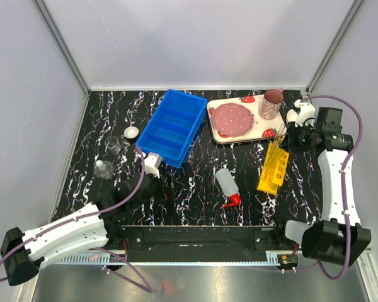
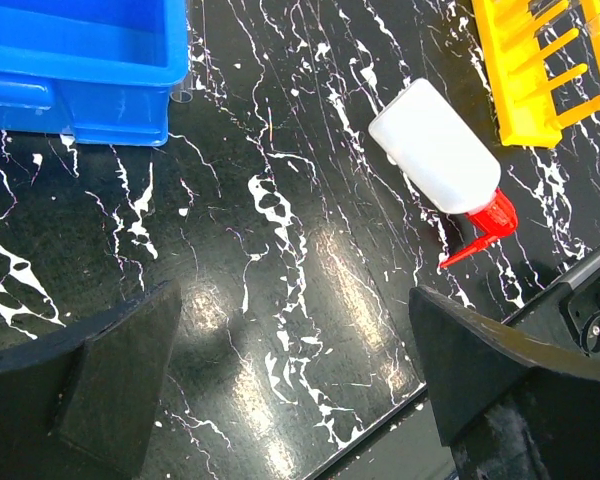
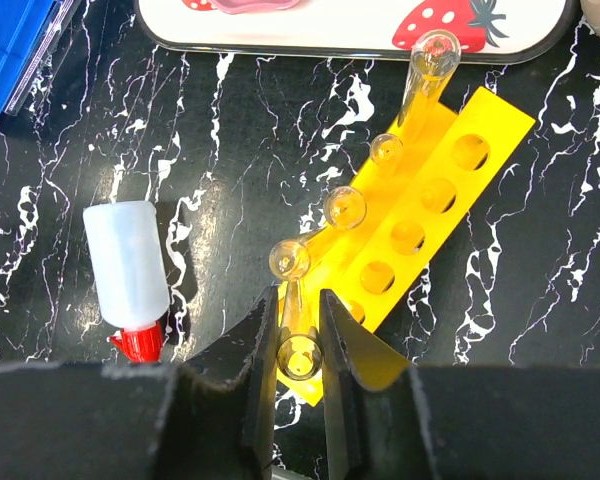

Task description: Organize the chemistry lab equipment

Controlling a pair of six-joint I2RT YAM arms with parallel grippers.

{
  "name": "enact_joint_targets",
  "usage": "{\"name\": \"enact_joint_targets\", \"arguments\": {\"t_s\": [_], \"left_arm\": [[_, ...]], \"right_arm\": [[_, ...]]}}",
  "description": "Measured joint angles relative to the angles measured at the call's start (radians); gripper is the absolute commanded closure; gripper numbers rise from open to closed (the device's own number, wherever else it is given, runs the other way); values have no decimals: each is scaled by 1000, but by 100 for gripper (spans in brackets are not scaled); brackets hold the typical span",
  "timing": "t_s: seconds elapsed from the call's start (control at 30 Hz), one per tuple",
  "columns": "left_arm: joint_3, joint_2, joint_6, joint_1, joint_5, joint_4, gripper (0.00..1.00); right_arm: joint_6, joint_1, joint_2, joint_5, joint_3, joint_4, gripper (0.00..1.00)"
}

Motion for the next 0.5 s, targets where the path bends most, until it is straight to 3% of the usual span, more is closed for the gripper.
{"name": "enact_joint_targets", "arguments": {"t_s": [0.5], "left_arm": [[0, 21, 0, 7, 4, 8, 1]], "right_arm": [[-3, 0, 38, 0, 0, 23, 80]]}}
